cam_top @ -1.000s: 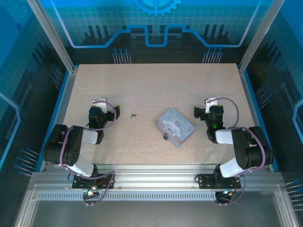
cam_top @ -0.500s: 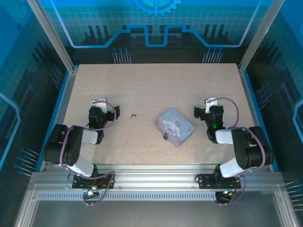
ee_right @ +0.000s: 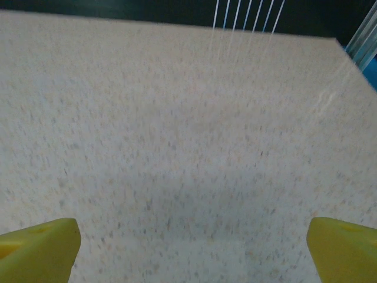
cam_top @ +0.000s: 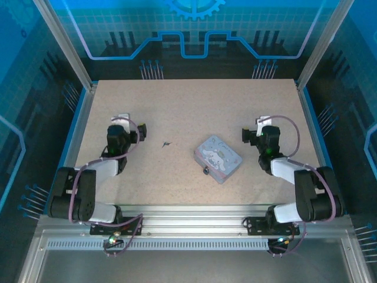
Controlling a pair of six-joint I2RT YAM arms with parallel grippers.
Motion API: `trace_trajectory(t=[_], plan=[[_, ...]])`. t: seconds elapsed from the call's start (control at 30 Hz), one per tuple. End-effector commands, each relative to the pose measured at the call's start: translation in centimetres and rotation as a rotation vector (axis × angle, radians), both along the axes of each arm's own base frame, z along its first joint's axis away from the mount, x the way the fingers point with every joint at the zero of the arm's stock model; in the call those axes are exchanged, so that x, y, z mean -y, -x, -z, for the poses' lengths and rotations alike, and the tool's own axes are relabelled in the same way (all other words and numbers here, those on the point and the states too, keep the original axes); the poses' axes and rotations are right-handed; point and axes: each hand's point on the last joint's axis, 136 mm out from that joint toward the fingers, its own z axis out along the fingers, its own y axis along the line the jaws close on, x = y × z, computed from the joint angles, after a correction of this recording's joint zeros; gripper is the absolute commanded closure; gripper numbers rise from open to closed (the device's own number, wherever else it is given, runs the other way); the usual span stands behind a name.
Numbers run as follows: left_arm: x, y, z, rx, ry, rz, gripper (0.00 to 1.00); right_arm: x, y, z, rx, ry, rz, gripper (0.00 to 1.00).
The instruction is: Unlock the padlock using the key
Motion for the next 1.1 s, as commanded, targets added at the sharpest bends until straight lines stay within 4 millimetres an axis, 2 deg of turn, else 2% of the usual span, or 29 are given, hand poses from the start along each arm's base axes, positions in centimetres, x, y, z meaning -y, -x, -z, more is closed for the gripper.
trace_trajectory(t=[0.0,0.17,0.27,0.37,0.47,0.57,0.7,0.87,1.07], plan=[[-0.6,0.3,-1.5,-0.051,0.051,-0.049,0.01,0.1,0.5,-3.1,-0.002,-0.059,0.001,0.00],[1.6,1.3,-4.5,-0.038,0.342,0.000,0.01,-0.4,2.5,-6.8,-0.004,-0.269,0.028,0.00],[4.2,1.7,-6.1,-0.044,0.505,0.123,0.01,1.4,5.4,-6.4,-0.157,-0.496,0.240,0.00],[7.3,1.9,-6.8,-0.098,0.630,0.273,0.01,-0.2,6.2,-6.2,-0.227,-0.631,0.155,0.00],[10.4,2.5,-6.1,-0.219,0.685,0.358,0.04,-2.4,7.8,-5.7,-0.310,-0.719,0.077,0.00],[14.3,3.2,-5.2,-0.327,0.688,0.456,0.07,-3.9,10.2,-4.4,-0.425,-0.742,0.066,0.02],[19.8,3.9,-3.5,-0.460,0.713,0.589,0.10,-5.8,13.3,-1.8,-0.551,-0.793,0.072,0.03],[26.0,4.4,-1.0,-0.637,0.712,0.723,0.16,-7.5,16.0,1.1,-0.668,-0.841,0.080,0.05],[30.0,4.6,2.2,-0.767,0.677,0.777,0.19,-9.0,17.4,3.8,-0.740,-0.868,0.084,0.07]])
